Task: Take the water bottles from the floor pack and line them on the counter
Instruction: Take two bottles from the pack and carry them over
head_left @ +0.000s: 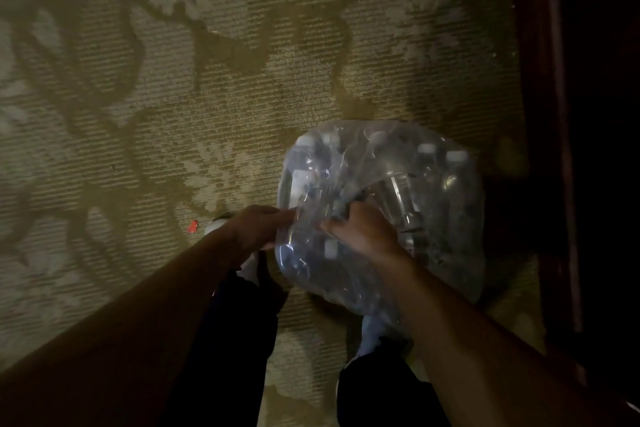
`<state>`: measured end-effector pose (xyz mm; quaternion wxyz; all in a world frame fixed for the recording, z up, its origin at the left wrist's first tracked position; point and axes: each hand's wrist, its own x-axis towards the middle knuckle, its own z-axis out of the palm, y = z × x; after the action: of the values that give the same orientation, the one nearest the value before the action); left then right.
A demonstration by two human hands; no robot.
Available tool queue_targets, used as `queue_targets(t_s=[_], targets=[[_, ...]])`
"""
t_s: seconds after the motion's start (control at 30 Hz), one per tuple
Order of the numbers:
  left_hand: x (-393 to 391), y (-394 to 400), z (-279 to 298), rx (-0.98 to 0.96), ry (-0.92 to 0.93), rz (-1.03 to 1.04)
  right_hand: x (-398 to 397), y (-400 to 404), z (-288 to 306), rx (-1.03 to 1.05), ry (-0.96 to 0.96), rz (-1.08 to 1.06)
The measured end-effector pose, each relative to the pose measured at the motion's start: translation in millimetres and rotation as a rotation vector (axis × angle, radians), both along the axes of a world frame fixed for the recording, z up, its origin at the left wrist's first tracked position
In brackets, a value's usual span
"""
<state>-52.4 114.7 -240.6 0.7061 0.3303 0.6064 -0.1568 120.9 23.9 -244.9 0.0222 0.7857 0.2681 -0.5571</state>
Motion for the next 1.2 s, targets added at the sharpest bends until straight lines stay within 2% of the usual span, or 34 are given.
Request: queue_targets(t_s=[0.13, 0.2, 0.33, 0.47, 0.77, 0.83, 0.93, 1.1, 1.17, 1.2], targets=[[0, 2, -5, -0.06, -0.072, -0.027, 2, 0, -5, 0.009, 0.04, -0.005], [3, 0, -8, 0.001, -0.046, -0.052, 1, 0, -4, 0.012, 0.024, -0.024], [3, -2, -12, 0.258, 0.101, -0.084, -5, -3, -2, 0.007, -0.001, -0.083], [-1, 11, 1, 0.471, 0.253, -0.282, -11, -6, 7, 0.03, -0.097, -0.148], [14, -13, 57, 0.552, 0.474, -0.418, -27, -9, 42, 0.125, -0.292, -0.332], [15, -16, 69, 0.503, 0.483, -0.392, -22, -7, 56, 0.104, -0.301, -0.343], [10, -21, 90, 0.398, 0.477, -0.22, -14, -6, 76, 0.068, -0.289, -0.353], [8, -31, 135, 0.261, 0.358, 0.045, -6, -16, 124, -0.03, -0.226, -0.5], [16, -37, 160, 0.216, 0.322, 0.099, -9, -23, 152, -0.052, -0.158, -0.623], [21, -41, 174, 0.19, 0.315, 0.125, -9, -27, 167, -0.055, -0.086, -0.771]])
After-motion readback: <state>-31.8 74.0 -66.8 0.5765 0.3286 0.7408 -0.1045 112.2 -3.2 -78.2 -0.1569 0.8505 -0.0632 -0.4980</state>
